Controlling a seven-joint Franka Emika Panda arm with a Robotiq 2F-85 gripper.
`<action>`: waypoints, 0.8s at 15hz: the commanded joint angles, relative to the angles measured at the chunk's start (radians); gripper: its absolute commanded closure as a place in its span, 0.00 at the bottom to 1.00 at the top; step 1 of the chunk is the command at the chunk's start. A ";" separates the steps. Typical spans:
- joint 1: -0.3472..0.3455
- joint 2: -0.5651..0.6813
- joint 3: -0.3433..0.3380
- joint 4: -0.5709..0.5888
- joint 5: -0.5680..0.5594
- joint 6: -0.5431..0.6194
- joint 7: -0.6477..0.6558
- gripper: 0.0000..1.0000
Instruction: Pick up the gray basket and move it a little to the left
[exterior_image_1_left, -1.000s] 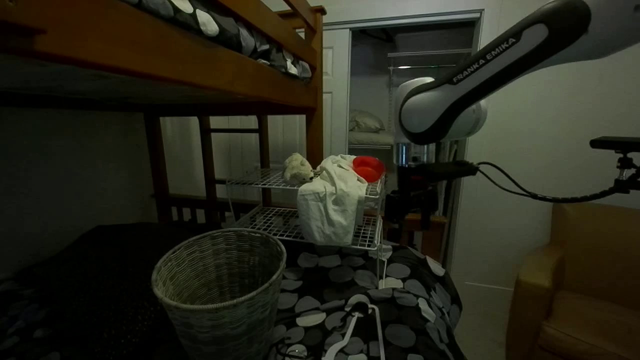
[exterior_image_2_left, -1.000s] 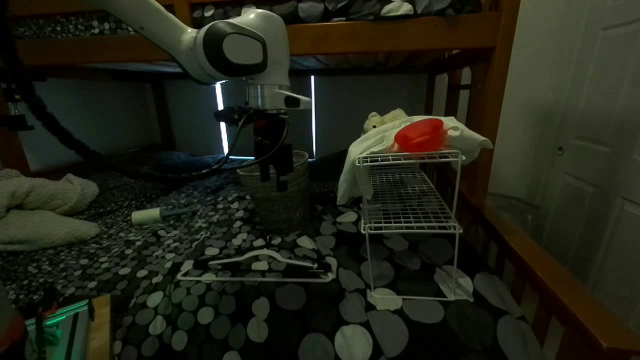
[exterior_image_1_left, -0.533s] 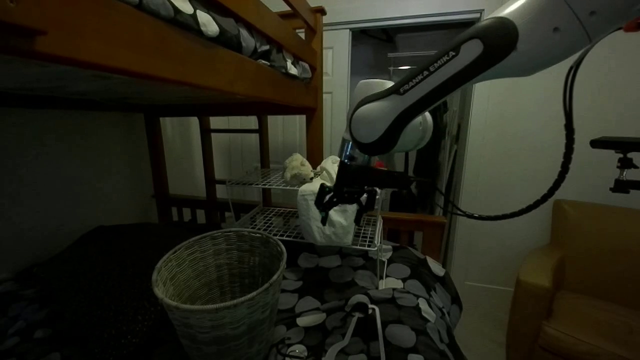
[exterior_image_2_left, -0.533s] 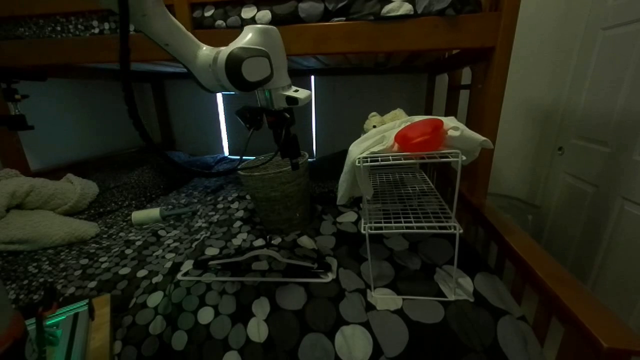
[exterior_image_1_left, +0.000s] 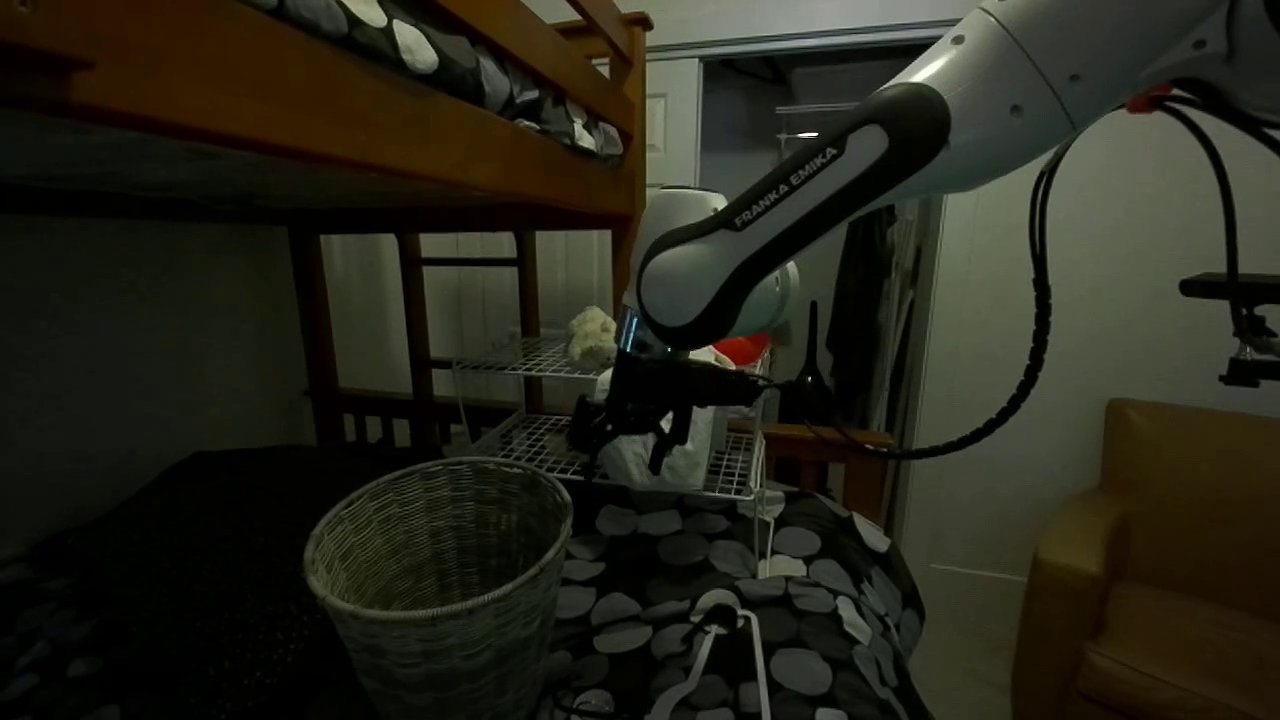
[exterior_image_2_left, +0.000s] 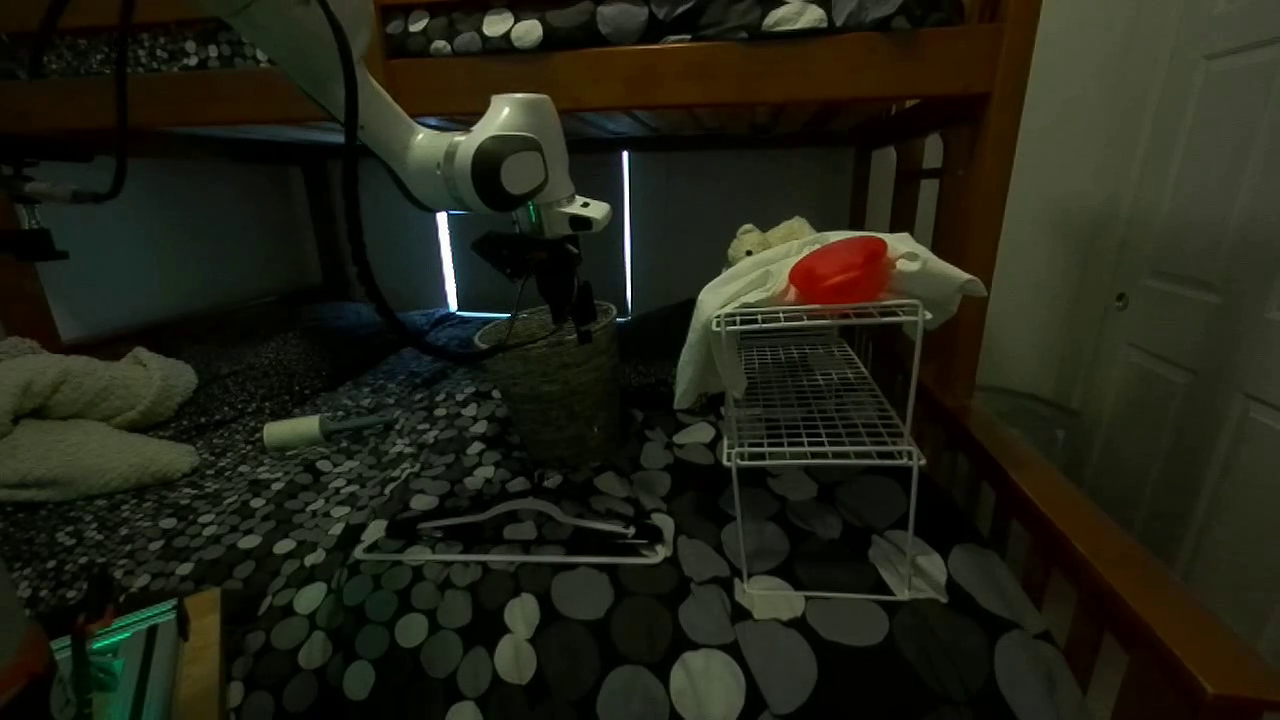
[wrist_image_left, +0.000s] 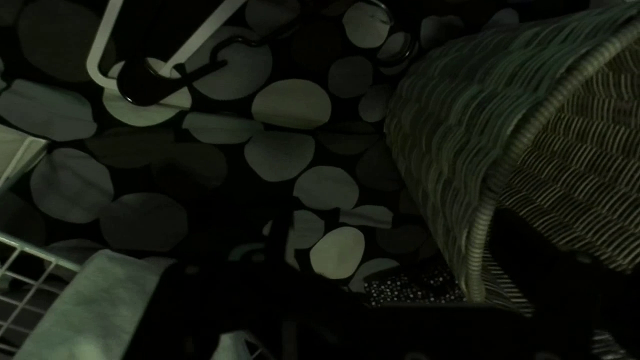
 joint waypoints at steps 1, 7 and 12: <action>0.030 0.062 -0.011 0.059 -0.029 0.010 -0.037 0.00; 0.081 0.152 -0.024 0.127 -0.055 0.021 -0.021 0.26; 0.111 0.203 -0.048 0.171 -0.083 0.005 -0.019 0.56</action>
